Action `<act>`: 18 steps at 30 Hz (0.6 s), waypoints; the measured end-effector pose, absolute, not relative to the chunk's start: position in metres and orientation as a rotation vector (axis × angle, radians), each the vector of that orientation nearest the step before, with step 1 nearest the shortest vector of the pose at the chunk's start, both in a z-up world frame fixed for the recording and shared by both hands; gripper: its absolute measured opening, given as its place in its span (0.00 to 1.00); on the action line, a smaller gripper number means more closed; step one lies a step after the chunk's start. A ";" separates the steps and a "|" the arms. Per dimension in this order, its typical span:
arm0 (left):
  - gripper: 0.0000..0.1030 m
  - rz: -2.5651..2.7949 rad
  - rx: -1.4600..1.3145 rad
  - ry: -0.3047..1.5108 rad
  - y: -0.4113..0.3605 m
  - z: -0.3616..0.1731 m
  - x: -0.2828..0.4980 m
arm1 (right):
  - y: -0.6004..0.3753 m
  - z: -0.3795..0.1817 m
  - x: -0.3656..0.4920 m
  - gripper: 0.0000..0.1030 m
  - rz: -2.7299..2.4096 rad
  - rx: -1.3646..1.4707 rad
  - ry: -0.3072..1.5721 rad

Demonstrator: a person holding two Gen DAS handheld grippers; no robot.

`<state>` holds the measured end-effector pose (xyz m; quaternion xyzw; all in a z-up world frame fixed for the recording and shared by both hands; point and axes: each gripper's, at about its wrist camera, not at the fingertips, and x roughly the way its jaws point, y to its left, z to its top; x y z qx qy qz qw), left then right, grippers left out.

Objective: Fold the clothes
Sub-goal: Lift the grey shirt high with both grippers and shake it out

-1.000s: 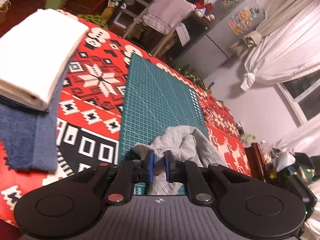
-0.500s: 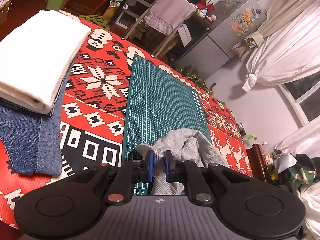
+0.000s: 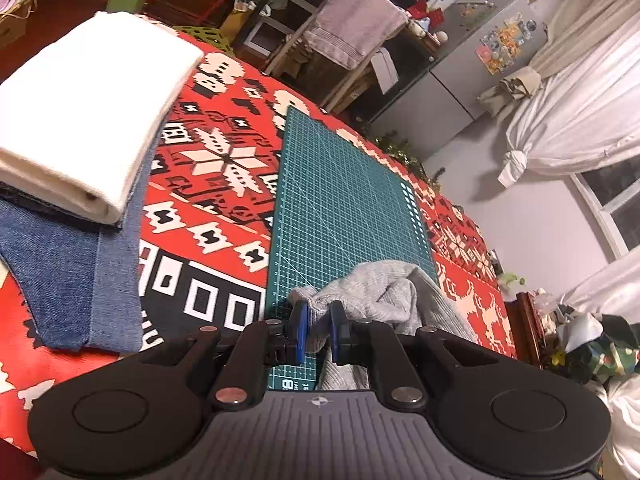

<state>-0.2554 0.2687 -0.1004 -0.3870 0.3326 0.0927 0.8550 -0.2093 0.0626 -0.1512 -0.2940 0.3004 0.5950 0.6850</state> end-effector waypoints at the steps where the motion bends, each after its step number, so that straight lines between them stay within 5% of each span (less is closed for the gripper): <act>1: 0.09 0.201 -0.818 0.697 0.270 -0.100 -0.256 | 0.059 -0.149 -0.205 0.08 1.298 -0.647 0.667; 8: 0.09 0.221 -0.861 0.614 0.281 -0.079 -0.262 | -0.003 -0.107 -0.140 0.07 1.110 -0.309 0.717; 18: 0.08 0.138 -0.733 0.465 0.257 -0.011 -0.247 | -0.084 -0.019 -0.090 0.07 0.929 -0.082 0.523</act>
